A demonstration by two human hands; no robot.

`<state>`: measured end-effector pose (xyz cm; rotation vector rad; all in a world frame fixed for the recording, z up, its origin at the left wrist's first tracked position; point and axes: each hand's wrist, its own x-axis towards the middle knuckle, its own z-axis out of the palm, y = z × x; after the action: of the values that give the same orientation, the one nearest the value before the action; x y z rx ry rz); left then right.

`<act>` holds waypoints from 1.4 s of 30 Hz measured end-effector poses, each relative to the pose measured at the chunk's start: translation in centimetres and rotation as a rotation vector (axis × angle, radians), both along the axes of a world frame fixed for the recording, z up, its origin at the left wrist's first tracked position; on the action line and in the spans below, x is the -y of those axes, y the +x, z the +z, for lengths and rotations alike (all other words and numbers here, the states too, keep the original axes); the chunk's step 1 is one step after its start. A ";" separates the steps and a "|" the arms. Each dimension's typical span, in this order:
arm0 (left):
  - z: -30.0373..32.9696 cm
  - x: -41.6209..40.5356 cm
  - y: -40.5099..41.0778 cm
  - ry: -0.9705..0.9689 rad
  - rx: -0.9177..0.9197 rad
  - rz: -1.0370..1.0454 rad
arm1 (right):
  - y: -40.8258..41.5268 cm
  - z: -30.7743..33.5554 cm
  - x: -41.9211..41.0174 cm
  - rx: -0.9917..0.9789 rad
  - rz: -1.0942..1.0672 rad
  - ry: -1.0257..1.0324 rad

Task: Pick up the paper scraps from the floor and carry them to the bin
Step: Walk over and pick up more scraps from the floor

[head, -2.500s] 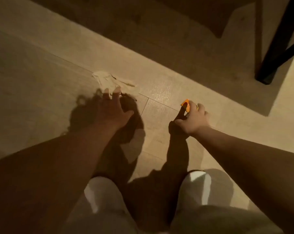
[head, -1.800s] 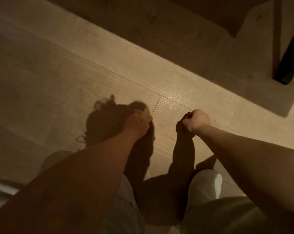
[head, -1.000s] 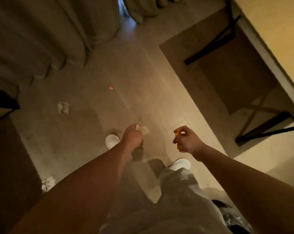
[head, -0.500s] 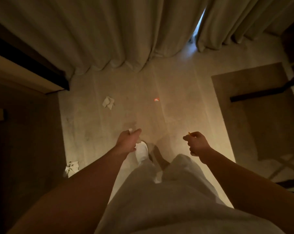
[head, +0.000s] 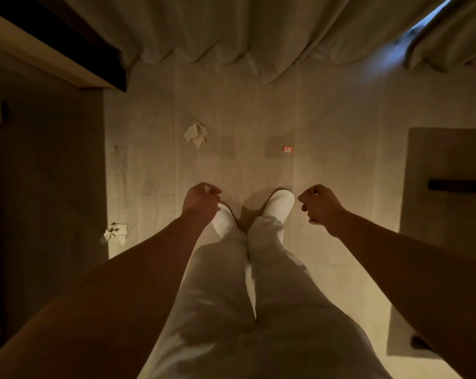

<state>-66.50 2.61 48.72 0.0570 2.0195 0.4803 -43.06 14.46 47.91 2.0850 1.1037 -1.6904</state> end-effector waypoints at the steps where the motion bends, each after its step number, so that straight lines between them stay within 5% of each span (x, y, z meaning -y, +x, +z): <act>1: -2.0 -0.9 -0.7 -0.008 -0.013 -0.003 | -0.8 -2.0 -1.0 0.001 0.002 -0.002; 9: -22.8 -5.6 -5.9 -0.132 -0.130 -0.183 | -4.8 -22.5 -6.8 0.081 0.106 0.025; 15: -38.4 -8.5 -9.6 -0.152 -0.255 -0.088 | -5.6 -38.9 -9.6 0.184 0.189 0.109; 22: -51.0 -11.1 -13.2 -0.203 -0.479 -0.084 | -5.4 -50.4 -11.7 0.203 0.195 0.271; 29: -55.2 -12.2 -13.8 -0.078 -0.598 -0.124 | -4.9 -54.1 -12.3 0.442 0.306 0.712; 36: -55.4 -12.6 -13.4 -0.059 -0.683 -0.180 | -4.3 -55.3 -12.3 0.425 0.281 0.681; 42: -53.6 -11.5 -12.8 0.014 -0.464 -0.231 | -4.2 -53.5 -13.0 0.385 0.292 0.552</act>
<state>-79.32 14.16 -4.91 0.4407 2.4224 0.3543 -47.25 27.42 -5.55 2.2619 1.7664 -0.8603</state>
